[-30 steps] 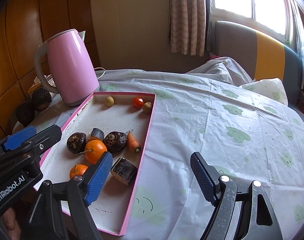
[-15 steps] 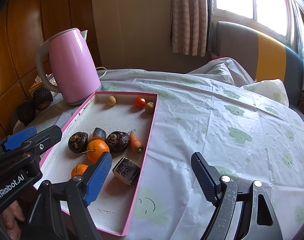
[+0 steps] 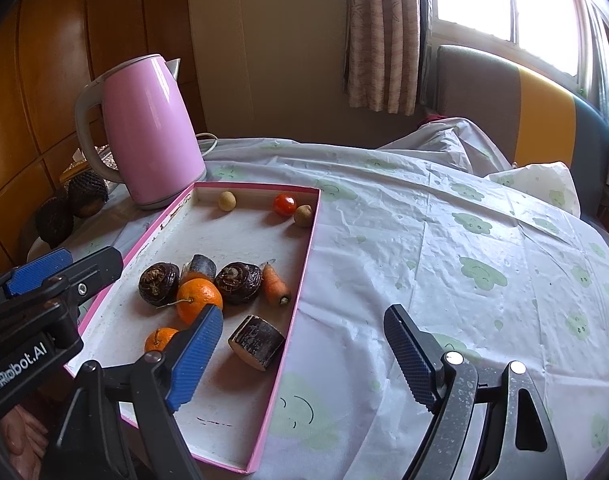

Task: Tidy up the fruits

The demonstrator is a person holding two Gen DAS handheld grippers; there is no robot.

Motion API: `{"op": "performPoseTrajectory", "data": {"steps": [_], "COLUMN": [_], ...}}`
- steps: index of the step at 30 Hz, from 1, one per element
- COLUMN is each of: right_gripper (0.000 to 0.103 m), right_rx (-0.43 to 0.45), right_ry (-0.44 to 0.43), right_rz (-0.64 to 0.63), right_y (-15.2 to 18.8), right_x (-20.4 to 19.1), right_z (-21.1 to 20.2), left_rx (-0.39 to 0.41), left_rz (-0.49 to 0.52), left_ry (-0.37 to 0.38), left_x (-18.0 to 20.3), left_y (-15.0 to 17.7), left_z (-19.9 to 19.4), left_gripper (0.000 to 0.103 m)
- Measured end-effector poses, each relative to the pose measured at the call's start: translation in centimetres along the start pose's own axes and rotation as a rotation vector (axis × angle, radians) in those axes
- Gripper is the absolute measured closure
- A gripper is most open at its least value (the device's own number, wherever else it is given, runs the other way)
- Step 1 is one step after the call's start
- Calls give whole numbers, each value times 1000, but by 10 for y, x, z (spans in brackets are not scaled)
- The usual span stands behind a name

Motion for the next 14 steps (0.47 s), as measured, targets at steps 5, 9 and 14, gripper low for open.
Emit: {"op": "performPoseTrajectory", "data": {"steps": [5,9,14], "right_gripper": [19,19,19], "right_rx": [-4,-6,-9], "right_ry": [-1,-1,0], "right_rz": [-2,2,10], "right_y": [0,2,3], "right_x": [0,2,7], "right_z": [1,2,3], "left_rx": [3,42,44], "left_rz": [8,34,42], "left_ry": [8,-9,9], "left_x": [1,4,7], "left_y": [0,-3,-5], "left_z": [0,-4,-5], "left_gripper": [43,55,57]}}
Point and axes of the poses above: each gripper's, at about its wrist camera, not at the fingertips, and z roughly the way its jaws point, x to its right, y to its underside, the point moved 4 cm from there along z, roughly the way its jaws point, and after that the axes turned 1 degree about z, right-handed, at the moved point
